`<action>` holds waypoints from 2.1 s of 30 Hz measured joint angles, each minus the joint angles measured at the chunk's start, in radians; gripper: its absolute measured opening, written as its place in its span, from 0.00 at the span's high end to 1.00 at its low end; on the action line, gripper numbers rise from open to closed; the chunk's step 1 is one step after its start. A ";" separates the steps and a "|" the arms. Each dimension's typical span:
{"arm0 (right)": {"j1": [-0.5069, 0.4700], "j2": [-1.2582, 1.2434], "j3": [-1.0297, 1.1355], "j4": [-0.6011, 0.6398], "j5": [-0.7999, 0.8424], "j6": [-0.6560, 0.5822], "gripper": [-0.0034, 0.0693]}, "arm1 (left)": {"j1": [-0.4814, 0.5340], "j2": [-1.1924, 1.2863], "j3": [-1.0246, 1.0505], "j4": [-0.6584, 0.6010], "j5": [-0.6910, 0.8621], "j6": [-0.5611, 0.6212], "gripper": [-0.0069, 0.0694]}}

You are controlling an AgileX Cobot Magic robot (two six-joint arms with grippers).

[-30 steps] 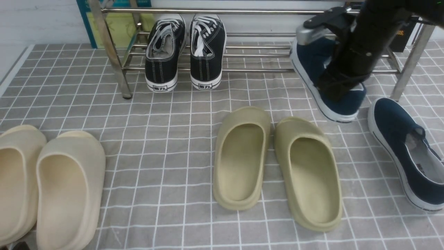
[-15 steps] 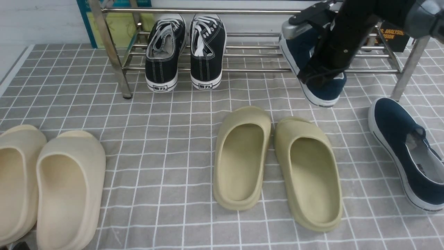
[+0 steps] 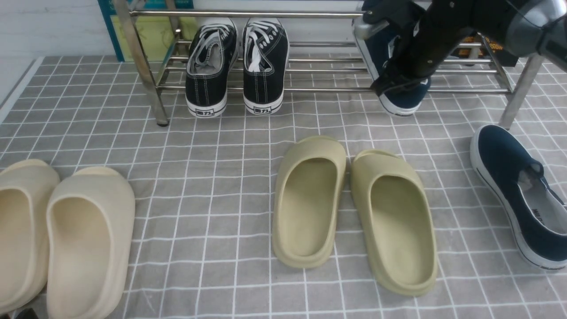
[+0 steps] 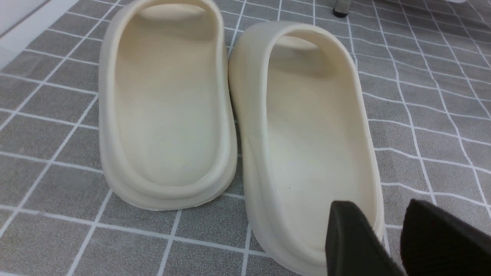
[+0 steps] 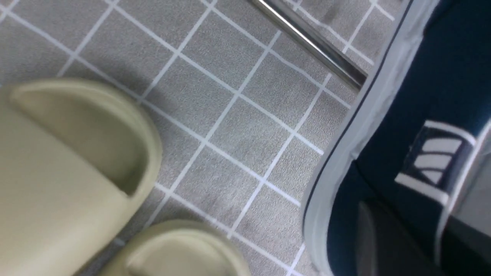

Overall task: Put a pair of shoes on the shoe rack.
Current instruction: Use the right arm to put a shoe into the shoe rack, then use the right arm to grab the shoe closest to it

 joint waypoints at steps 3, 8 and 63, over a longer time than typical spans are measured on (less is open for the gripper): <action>0.000 0.001 -0.003 -0.004 -0.037 0.001 0.69 | 0.000 0.000 0.000 0.000 0.000 0.000 0.62; 0.000 -0.010 -0.010 -0.006 -0.057 0.083 0.42 | 0.000 0.000 0.000 -0.001 0.000 0.000 0.61; -0.218 -0.453 0.983 -0.019 -0.029 0.204 0.82 | -0.001 0.000 0.000 -0.001 0.000 0.001 0.60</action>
